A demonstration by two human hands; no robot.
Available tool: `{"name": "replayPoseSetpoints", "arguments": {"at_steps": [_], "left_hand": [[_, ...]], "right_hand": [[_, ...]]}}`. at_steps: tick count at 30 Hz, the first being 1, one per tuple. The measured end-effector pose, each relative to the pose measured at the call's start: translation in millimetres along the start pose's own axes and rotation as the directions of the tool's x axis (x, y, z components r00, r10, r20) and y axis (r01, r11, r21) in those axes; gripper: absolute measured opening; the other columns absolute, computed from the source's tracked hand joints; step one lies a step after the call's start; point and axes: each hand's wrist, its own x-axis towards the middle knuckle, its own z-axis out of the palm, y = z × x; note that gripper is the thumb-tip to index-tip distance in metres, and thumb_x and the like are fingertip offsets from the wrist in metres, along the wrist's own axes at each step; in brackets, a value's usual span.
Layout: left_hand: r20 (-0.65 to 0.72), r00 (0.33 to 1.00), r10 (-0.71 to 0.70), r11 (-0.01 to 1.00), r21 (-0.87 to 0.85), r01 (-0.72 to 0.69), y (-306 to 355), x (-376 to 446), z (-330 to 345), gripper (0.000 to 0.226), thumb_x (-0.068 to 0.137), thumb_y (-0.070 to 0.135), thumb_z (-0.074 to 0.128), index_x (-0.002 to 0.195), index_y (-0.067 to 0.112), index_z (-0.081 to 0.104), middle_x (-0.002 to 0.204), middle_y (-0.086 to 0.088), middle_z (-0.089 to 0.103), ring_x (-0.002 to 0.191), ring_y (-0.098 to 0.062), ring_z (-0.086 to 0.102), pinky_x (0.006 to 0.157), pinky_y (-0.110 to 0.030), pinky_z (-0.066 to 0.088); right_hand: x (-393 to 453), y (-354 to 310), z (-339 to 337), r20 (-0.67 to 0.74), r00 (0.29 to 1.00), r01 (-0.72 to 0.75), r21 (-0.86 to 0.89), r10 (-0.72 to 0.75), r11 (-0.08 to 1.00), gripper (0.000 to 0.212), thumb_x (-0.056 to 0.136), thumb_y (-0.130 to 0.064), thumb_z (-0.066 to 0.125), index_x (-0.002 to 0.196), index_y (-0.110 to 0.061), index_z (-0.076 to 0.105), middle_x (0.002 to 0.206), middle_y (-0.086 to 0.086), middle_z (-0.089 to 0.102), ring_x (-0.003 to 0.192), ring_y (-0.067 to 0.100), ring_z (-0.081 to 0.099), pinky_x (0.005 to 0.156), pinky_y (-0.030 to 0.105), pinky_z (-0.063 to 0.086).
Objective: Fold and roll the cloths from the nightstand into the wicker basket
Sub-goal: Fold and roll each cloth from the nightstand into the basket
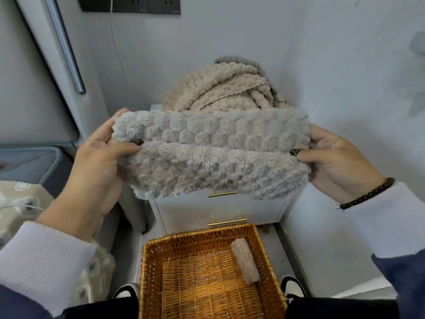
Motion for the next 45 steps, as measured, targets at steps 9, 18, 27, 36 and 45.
{"name": "replayPoseSetpoints", "arguments": {"at_steps": [9,18,27,36,45], "left_hand": [[-0.047,0.863,-0.503,0.782,0.402,0.477,-27.1,-5.5,-5.7,0.053,0.087,-0.008,0.053,0.136,0.014,0.051,0.107,-0.009,0.068,0.095,-0.026,0.065,0.077,-0.034,0.053],[0.203,0.974,0.104,0.993,0.031,-0.113,6.4,-4.7,-15.4,0.052,0.072,-0.005,0.059,0.115,0.023,0.068,0.092,0.001,0.076,0.081,-0.010,0.071,0.072,-0.023,0.059],[0.163,0.981,0.103,0.956,0.257,-0.143,-9.4,-1.7,-17.6,0.042,0.083,-0.005,0.062,0.107,0.028,0.072,0.106,0.004,0.074,0.098,-0.014,0.068,0.072,-0.025,0.058],[0.079,0.997,0.015,0.927,0.373,-0.043,-10.4,3.1,-14.8,0.014,0.065,0.017,0.077,0.079,0.019,0.077,0.088,0.002,0.076,0.079,-0.005,0.070,0.065,-0.010,0.051],[-0.116,0.988,0.106,0.870,0.492,-0.036,-15.3,15.4,-22.1,0.021,0.085,0.005,0.065,0.079,0.024,0.072,0.045,0.017,0.060,0.038,0.001,0.045,0.042,-0.007,0.038]], "right_hand": [[6.3,43.3,-6.2,-0.220,0.714,-0.691,-0.073,0.665,0.719,0.025,0.088,0.009,0.034,0.076,0.005,0.056,0.060,0.016,0.061,0.043,0.022,0.061,0.038,0.026,0.052],[17.0,23.7,-13.3,-0.275,0.961,0.001,0.117,0.031,0.993,0.034,0.075,0.025,0.045,0.057,0.001,0.062,0.069,0.009,0.071,0.067,0.020,0.069,0.060,0.027,0.058],[15.9,33.4,-16.0,-0.301,0.954,-0.037,-0.110,0.002,0.993,0.052,0.087,0.020,0.041,0.059,-0.015,0.068,0.075,0.005,0.072,0.074,0.020,0.064,0.058,0.024,0.051],[13.8,14.7,-13.9,-0.244,0.969,-0.071,-0.165,0.029,0.984,0.020,0.059,-0.011,0.079,0.079,-0.011,0.076,0.081,0.009,0.073,0.073,0.015,0.068,0.066,0.023,0.056],[19.0,16.7,1.8,-0.384,0.917,-0.049,-0.385,-0.112,0.922,0.018,0.083,-0.003,0.068,0.081,-0.020,0.074,0.072,-0.001,0.070,0.060,0.006,0.063,0.056,0.018,0.049]]}}
